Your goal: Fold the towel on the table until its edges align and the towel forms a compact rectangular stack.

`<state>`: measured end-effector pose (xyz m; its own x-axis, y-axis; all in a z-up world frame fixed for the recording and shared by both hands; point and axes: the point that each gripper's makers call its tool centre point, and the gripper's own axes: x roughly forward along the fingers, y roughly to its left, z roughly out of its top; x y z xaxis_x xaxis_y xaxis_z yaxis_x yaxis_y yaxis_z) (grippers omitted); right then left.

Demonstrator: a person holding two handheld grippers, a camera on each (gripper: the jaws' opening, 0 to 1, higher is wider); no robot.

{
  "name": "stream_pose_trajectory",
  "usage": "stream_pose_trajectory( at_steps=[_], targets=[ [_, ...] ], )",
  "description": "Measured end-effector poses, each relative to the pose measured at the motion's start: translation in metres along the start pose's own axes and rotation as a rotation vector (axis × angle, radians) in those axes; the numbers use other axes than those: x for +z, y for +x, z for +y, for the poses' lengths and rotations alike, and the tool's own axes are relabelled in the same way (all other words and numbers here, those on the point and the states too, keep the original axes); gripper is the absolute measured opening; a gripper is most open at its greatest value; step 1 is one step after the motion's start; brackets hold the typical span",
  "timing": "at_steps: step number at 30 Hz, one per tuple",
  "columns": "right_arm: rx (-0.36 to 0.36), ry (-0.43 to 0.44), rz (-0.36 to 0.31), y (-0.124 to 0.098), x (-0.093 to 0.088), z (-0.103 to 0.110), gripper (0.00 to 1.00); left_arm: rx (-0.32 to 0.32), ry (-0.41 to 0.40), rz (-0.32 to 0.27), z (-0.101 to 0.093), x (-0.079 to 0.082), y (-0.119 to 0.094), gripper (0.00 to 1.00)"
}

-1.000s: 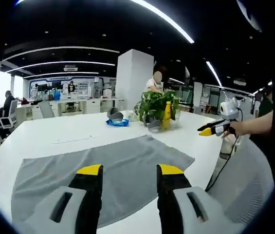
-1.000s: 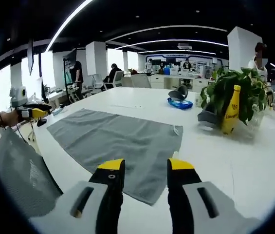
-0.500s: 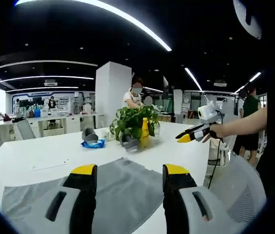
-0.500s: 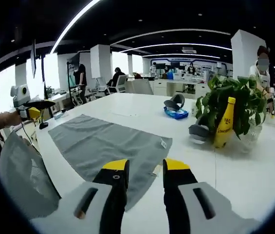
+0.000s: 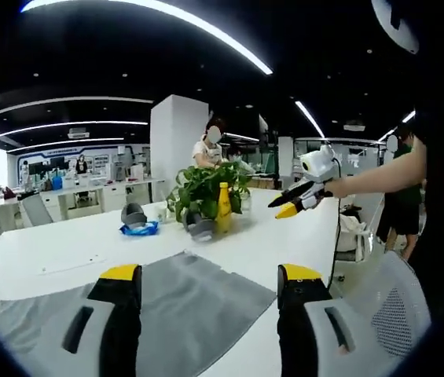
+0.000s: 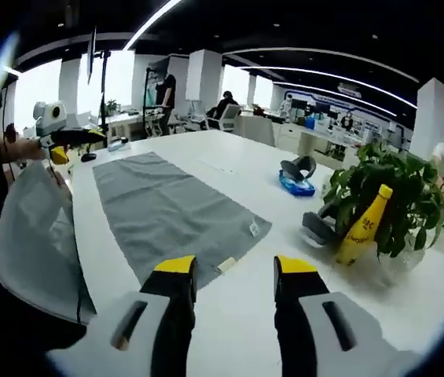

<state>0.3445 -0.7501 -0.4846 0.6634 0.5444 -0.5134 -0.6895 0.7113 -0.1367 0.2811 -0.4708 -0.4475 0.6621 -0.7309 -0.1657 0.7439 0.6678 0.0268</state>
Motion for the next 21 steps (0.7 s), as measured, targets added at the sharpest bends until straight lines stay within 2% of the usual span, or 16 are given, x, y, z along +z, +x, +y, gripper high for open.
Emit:
stream_pose_trajectory(
  at_steps=[1, 2, 3, 4, 7, 9, 11, 14, 18, 21],
  targets=[
    [0.010, -0.042, 0.058, 0.003, -0.004, -0.011, 0.35, -0.014, -0.006, 0.016, -0.003, -0.004, 0.005, 0.73],
    [0.003, -0.070, 0.067, 0.004, -0.003, -0.018, 0.36, -0.013, -0.003, 0.027, -0.003, -0.006, 0.007, 0.73],
    [0.006, -0.091, 0.072, 0.005, -0.001, -0.022, 0.36, -0.013, 0.003, 0.037, -0.003, -0.008, 0.010, 0.73],
    [0.010, -0.069, 0.059, 0.006, 0.006, -0.026, 0.36, -0.014, 0.007, 0.043, -0.004, -0.009, 0.014, 0.74],
    [0.075, -0.065, 0.019, 0.008, 0.024, -0.032, 0.35, -0.039, -0.024, 0.013, -0.009, -0.003, 0.026, 0.74],
    [0.102, -0.127, 0.055, 0.010, 0.028, -0.040, 0.35, -0.048, -0.032, 0.013, -0.010, -0.003, 0.033, 0.74],
    [0.092, -0.193, 0.094, 0.014, 0.033, -0.053, 0.35, -0.065, -0.023, 0.023, -0.013, -0.004, 0.043, 0.74],
    [0.113, -0.212, 0.096, 0.022, 0.046, -0.064, 0.34, -0.100, -0.007, 0.031, -0.021, -0.006, 0.058, 0.74],
    [0.138, -0.251, 0.129, 0.047, 0.052, -0.080, 0.33, -0.162, 0.015, 0.043, -0.035, -0.013, 0.079, 0.74],
    [0.145, -0.235, 0.156, 0.073, 0.052, -0.086, 0.32, -0.211, 0.048, 0.082, -0.050, -0.030, 0.100, 0.71]
  ],
)
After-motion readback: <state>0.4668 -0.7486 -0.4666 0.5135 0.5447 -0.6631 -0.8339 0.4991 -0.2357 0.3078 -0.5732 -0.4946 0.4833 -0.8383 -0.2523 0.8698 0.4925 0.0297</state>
